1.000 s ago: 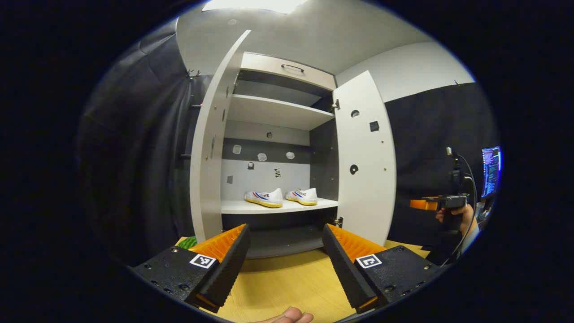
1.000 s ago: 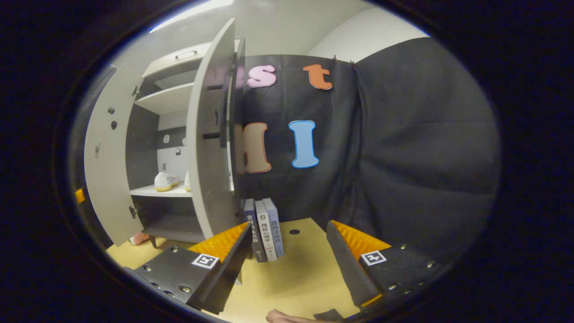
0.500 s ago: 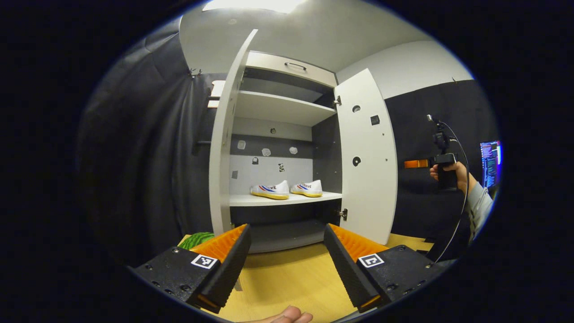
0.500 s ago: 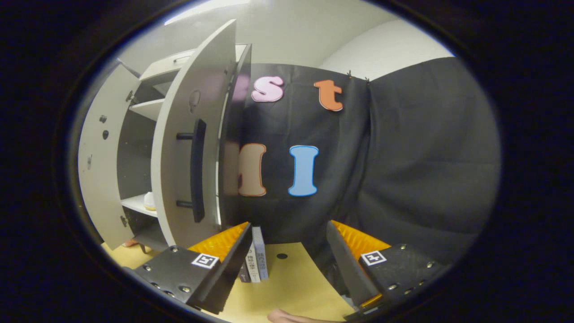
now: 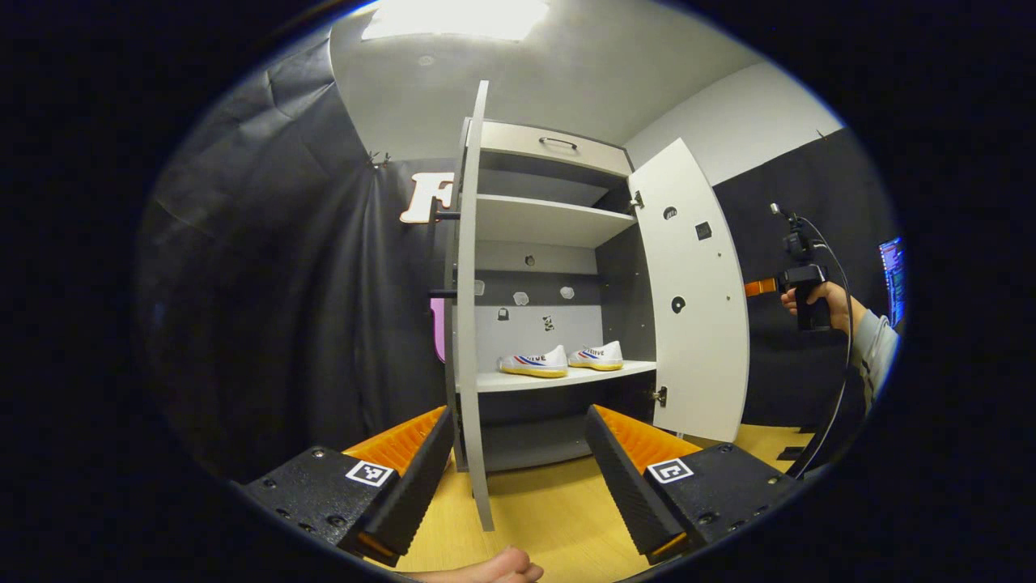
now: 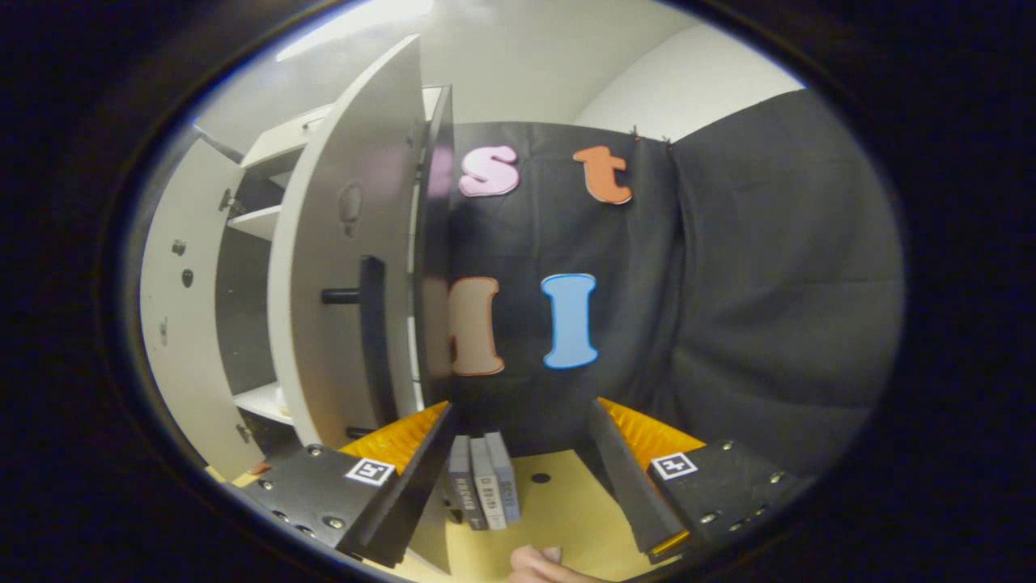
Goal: Grab one shoe with the right hand and put it into the shoe cabinet, grab the other shoe with the left hand and put it into the shoe cabinet; then close the right door with the right hand and the left door with the left hand.
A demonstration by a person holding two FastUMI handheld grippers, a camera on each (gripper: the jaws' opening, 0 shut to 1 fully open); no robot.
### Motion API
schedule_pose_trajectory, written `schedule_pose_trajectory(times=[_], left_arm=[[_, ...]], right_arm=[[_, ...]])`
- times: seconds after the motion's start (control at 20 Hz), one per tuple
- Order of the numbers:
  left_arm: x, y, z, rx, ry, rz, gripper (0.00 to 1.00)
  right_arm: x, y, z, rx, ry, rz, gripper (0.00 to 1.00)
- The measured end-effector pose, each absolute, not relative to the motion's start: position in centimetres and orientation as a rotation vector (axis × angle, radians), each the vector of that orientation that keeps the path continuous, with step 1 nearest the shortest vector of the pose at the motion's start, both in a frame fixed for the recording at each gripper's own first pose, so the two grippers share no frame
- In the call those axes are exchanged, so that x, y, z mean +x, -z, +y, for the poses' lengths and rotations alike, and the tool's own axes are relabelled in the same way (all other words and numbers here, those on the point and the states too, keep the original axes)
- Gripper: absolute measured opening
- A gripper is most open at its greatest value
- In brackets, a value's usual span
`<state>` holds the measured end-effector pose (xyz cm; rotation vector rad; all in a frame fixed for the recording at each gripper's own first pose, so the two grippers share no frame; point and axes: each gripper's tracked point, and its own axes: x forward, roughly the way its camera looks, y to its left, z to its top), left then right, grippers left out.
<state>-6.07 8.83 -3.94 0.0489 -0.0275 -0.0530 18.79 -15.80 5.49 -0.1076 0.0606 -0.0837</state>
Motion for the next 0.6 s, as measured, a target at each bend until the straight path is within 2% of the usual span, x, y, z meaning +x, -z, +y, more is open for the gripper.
schedule_pose_trajectory(times=[0.05, 0.1, 0.15, 0.3, 0.55, 0.6], left_arm=[[-6.3, 3.7, 9.3, 0.053, 0.045, -0.035, 0.98], [-6.4, 3.6, 9.6, 0.057, 0.039, -0.044, 0.98], [-6.4, 3.4, 9.7, 0.056, 0.036, -0.053, 0.98], [-6.4, 3.7, 9.8, 0.04, 0.041, -0.053, 0.98], [-5.8, 5.1, 11.5, 0.004, 0.002, 0.006, 0.98], [-5.8, 5.3, 11.9, 0.001, -0.006, 0.01, 0.98]], right_arm=[[18.2, -5.9, -15.5, -0.166, 0.102, 0.05, 0.99], [18.0, -6.2, -15.4, -0.193, 0.128, 0.029, 0.89], [18.2, -6.2, -15.1, -0.203, 0.136, 0.031, 0.91], [17.9, -5.8, -12.9, -0.162, 0.103, 0.035, 0.89], [17.9, -5.3, -9.1, -0.144, 0.05, 0.026, 0.91], [17.9, -5.4, -8.3, -0.151, 0.047, 0.011, 0.89]])
